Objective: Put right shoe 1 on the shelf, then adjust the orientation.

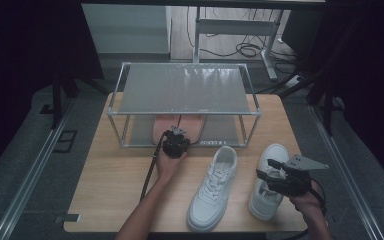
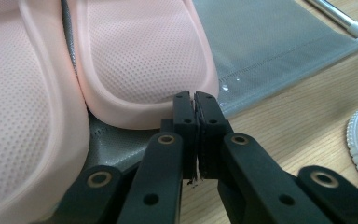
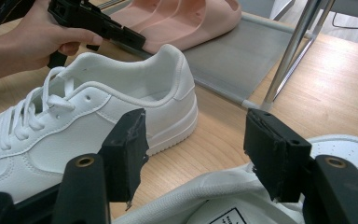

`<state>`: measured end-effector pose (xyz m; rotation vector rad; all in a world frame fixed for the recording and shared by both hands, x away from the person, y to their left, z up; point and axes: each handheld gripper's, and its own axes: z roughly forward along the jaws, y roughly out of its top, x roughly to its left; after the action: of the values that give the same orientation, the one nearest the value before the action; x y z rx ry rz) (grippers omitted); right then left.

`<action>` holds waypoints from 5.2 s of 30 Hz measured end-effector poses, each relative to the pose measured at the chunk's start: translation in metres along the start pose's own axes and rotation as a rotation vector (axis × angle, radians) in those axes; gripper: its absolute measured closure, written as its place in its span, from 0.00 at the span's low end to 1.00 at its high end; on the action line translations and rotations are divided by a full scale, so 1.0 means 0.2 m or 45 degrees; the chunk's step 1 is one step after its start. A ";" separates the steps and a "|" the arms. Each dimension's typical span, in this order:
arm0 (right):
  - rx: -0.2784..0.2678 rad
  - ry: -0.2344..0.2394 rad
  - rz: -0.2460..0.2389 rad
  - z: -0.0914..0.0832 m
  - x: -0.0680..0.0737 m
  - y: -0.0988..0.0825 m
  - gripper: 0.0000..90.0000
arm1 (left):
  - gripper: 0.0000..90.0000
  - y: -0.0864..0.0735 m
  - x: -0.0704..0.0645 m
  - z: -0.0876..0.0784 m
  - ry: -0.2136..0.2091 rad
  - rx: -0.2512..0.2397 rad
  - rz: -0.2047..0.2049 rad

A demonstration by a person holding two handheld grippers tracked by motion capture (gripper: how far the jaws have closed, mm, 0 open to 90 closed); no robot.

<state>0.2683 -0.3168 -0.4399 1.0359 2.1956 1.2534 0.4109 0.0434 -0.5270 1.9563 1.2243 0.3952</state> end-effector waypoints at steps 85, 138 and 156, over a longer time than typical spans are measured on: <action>0.220 0.334 -0.284 0.11 0.42 0.06 1.00 | 0.39 -0.41 0.25 -0.84 -0.214 -0.005 -0.016; 0.419 0.462 -0.398 0.33 0.66 -0.04 1.00 | 0.39 -0.42 0.25 -0.82 -0.216 0.008 -0.023; 0.371 0.506 -0.360 0.43 0.70 -0.01 1.00 | 0.39 -0.42 0.27 -0.84 -0.206 0.002 -0.032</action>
<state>0.2338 -0.1611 -0.4838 0.5719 2.7753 1.1038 0.2815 0.1845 -0.4895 1.9323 1.1438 0.2182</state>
